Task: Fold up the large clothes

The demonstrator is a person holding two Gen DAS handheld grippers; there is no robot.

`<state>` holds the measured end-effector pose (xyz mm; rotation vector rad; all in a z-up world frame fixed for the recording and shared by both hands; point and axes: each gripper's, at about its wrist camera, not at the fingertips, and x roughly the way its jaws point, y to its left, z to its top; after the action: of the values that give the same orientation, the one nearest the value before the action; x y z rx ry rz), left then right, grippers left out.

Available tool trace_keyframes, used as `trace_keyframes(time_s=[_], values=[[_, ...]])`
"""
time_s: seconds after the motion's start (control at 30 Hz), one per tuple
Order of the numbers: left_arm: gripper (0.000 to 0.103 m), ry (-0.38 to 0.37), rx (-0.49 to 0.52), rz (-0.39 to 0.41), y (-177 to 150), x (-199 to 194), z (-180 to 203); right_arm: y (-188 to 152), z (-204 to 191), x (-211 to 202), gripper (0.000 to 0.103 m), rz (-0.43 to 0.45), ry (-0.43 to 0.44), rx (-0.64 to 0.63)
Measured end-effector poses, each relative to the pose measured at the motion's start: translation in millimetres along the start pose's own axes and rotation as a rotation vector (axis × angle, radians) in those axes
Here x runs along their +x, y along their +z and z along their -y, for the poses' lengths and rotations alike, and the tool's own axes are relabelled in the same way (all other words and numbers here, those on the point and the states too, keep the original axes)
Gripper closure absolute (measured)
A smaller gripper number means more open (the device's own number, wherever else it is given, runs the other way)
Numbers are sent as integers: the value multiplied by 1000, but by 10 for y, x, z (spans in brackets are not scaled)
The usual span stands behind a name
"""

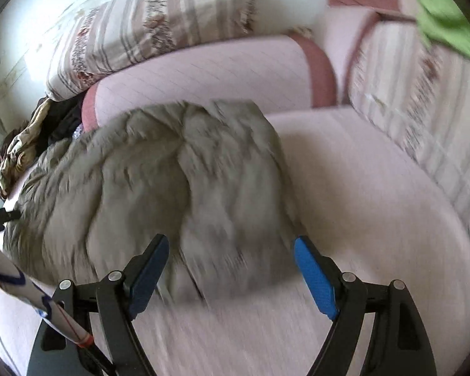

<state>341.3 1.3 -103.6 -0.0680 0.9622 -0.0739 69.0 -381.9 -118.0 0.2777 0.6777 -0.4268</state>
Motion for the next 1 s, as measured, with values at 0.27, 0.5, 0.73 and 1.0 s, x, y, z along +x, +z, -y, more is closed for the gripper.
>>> trace_keyframes(time_s=[0.27,0.5,0.73,1.0], values=[[14,-55,-68,41,-145,-585,-341,-535,258,-480,17,35,-105,49],[14,37,14,126,-647,-1213,-465,-818,312,-735,17,28,-103,82],[14,47,41,113,-981,-1434,-607,-1034,343,-986,17,15,-83,91],[14,-34,-14,87,-902,-1519,-760,-959,428,-1129,16,14,-57,101]])
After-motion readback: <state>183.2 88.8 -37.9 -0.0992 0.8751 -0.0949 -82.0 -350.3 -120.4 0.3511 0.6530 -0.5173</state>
